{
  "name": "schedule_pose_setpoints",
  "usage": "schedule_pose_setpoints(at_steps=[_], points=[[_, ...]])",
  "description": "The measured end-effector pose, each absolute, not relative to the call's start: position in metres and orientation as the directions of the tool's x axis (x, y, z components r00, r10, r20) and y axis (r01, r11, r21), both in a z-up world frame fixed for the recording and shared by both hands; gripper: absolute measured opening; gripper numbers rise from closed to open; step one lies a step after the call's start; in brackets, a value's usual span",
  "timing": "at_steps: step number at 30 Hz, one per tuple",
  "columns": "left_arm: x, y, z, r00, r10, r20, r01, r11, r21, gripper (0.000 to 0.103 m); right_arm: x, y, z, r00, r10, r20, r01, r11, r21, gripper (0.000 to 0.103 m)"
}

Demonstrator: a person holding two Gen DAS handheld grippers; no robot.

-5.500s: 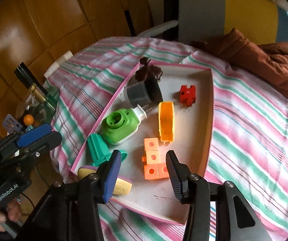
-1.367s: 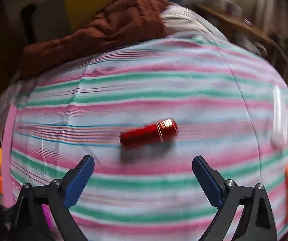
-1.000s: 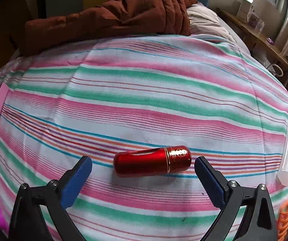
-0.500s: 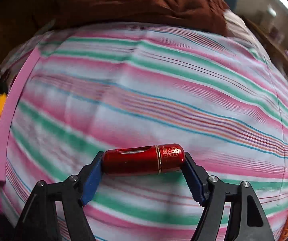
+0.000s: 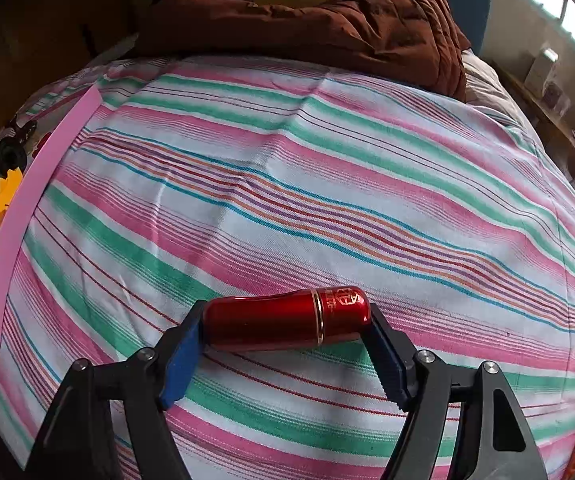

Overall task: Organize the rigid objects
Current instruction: 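Carry the purple toy into the tray and open the left gripper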

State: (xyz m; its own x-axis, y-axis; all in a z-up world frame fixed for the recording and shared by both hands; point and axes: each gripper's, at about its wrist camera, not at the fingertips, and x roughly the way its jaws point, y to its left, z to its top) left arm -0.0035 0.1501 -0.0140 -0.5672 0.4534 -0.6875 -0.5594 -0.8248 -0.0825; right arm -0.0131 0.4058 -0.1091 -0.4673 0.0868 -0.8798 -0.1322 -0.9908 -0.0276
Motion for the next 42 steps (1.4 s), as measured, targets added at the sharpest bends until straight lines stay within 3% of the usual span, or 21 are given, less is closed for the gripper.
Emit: schedule_pose_setpoints(at_steps=[17,27,42], points=[[-0.007,0.092,-0.022,-0.583,0.416,-0.698,-0.461,-0.877,-0.137,0.032,-0.019,0.407,-0.113,-0.49,0.096,-0.866,-0.121,-0.992,-0.042,0.075],[-0.041,0.024,-0.031,-0.559,0.433,-0.707,-0.318,-0.9,-0.299,0.032,-0.022,0.406,-0.113,-0.491,0.102,-0.865,-0.108,-0.993,-0.056,0.075],[-0.129,0.089,-0.05,-0.412,0.508,-0.757,-0.32,-0.858,-0.402,0.032,-0.025,0.404,-0.112,-0.49,0.109,-0.865,-0.104,-0.992,-0.067,0.075]])
